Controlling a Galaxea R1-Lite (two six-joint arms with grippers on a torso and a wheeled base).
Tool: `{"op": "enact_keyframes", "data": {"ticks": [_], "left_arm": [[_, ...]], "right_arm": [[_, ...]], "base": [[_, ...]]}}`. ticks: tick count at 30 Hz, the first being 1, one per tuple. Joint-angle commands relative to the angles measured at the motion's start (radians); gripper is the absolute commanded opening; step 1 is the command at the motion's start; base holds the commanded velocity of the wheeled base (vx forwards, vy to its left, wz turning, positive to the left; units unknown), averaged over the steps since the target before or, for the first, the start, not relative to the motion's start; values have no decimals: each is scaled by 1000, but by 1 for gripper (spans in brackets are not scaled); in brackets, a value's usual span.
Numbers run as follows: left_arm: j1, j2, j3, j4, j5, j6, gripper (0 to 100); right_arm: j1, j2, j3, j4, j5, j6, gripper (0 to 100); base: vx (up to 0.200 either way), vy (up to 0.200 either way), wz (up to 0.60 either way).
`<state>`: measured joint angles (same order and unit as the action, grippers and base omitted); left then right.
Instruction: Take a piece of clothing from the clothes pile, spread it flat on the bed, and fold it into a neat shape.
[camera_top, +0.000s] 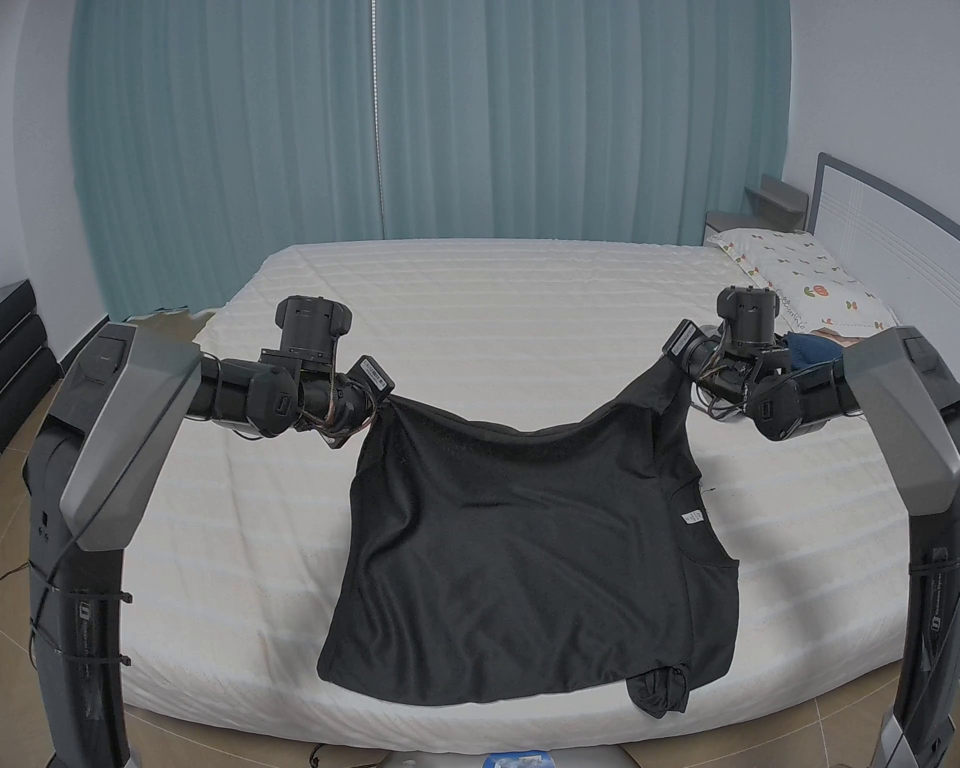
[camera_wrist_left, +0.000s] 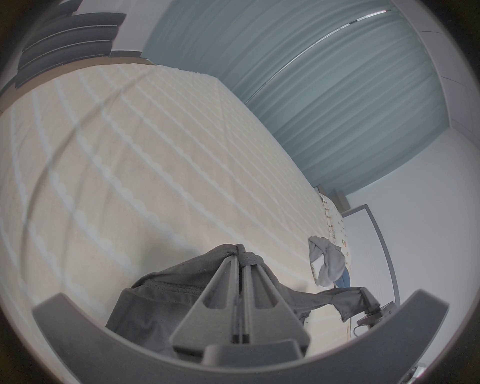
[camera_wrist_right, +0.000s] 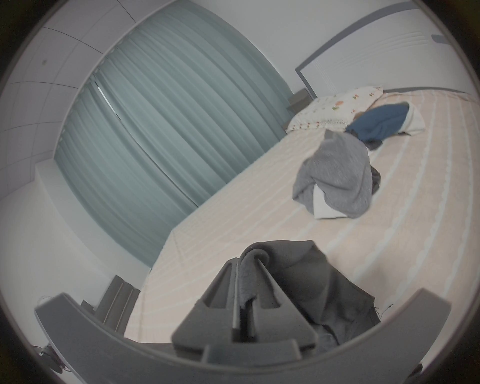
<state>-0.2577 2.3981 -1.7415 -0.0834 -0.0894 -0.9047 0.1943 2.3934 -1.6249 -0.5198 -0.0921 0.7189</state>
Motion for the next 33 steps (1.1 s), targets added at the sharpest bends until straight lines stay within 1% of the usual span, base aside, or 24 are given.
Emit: {"op": "enact_keyframes", "data": {"ticks": [1, 2, 6, 7, 9, 13, 16, 18, 19, 20, 21, 23, 24, 25, 28, 29, 30, 33], "left_arm": [[6, 107, -76, 4, 0, -2, 0], [8, 115, -85, 4, 0, -2, 0], [18, 158, -133, 4, 2, -3, 0], [20, 168, -142, 4, 3, -5, 100], [21, 182, -150, 5, 5, -17, 100], [34, 191, -148, 5, 19, -23, 100], [61, 190, -156, -1, 20, -23, 100], [75, 191, -165, 1, 25, -22, 100], [75, 191, -165, 1, 25, -22, 100], [89, 191, -168, 4, 43, -22, 100], [90, 190, -167, 4, 45, -22, 100], [100, 188, -153, 5, 46, -23, 100], [100, 188, -153, 5, 46, -23, 100], [103, 191, -147, 11, 43, -23, 100], [101, 199, -151, 21, 39, -22, 100], [100, 213, -158, 14, 37, -22, 100], [100, 213, -158, 14, 37, -22, 100], [100, 236, -168, 8, 34, -26, 100]], "right_arm": [[-24, 133, -67, 3, 0, 1, 0], [-24, 145, -78, 3, 2, 1, 100], [-21, 210, -128, -2, 3, -6, 100], [-18, 228, -136, -2, 3, -13, 100], [-16, 247, -139, -2, 0, -26, 100], [-32, 237, -142, 0, 0, -21, 100], [-72, 194, -122, -3, -9, -12, 100], [-93, 167, -89, -5, -9, 11, 100], [-93, 167, -89, -5, -9, 11, 100], [-116, 115, -16, -16, 8, 56, 100], [-121, 102, 0, -16, 14, 65, 100], [-141, 52, 86, -17, 68, 97, 100], [-141, 52, 86, -17, 68, 97, 100], [-148, 12, 160, -17, 91, 112, 100], [-150, -69, 335, -36, 109, 152, 100], [-148, -117, 465, -94, 146, 197, 100], [-148, -117, 465, -94, 146, 197, 100], [-150, -177, 651, -240, 209, 240, 100]], "base": [[0, 0, 0], [0, 0, 0], [0, 0, 0], [0, 0, 0], [0, 0, 0], [0, 0, 0], [0, 0, 0], [0, 0, 0], [0, 0, 0], [0, 0, 0], [0, 0, 0], [0, 0, 0], [0, 0, 0], [0, 0, 0], [0, 0, 0], [0, 0, 0], [0, 0, 0], [0, 0, 0]]}}
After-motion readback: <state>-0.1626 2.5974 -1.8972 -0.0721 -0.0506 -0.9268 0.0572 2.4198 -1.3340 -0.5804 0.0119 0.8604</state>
